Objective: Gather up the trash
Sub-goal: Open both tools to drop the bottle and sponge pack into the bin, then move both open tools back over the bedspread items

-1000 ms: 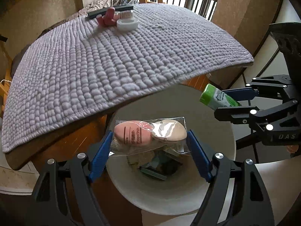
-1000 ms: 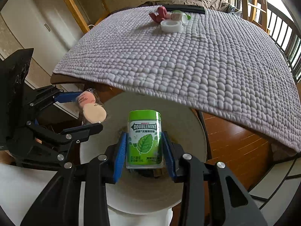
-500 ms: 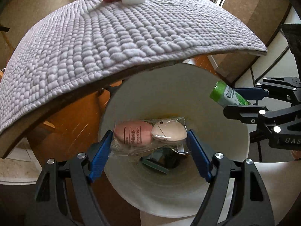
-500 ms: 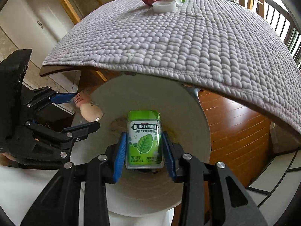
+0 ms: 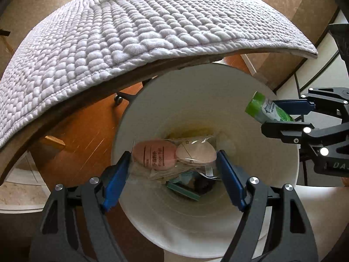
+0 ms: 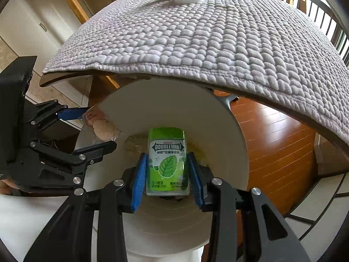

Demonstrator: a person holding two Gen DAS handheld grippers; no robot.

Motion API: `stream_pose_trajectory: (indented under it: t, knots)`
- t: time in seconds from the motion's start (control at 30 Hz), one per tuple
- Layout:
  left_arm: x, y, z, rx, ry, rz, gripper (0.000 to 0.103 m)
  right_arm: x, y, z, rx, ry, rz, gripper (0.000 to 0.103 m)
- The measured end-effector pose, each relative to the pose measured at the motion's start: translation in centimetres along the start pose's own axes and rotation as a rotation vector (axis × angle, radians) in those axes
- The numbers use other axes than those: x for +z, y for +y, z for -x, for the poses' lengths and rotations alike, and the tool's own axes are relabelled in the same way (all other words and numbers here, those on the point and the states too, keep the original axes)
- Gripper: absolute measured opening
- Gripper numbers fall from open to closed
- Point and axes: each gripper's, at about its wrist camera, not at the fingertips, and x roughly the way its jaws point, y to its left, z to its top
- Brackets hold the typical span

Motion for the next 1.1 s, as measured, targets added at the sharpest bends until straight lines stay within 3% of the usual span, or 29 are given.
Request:
stream_pose_trajectory:
  t: [0.47, 0.5, 0.57, 1.1]
  knots:
    - [0.3, -0.2, -2.6, 0.004, 0.019, 0.009, 0.082, -0.7, -0.8, -0.9, -0.001, 0.014, -0.019, 0.039]
    - [0.3, -0.1, -2.8, 0.002, 0.023, 0.017, 0.092, -0.7, -0.8, -0.8, -0.008, 0.005, -0.02, 0.053]
    - [0.3, 0.3, -2.6, 0.005, 0.016, 0.028, 0.101, -0.6, -1.2, -0.1, -0.024, -0.023, -0.033, 0.075]
    - [0.4, 1.3, -0.7, -0.054, -0.049, 0.022, 0.101, 1.2, -1.6, 4.6, -0.014, -0.152, -0.044, 0.076]
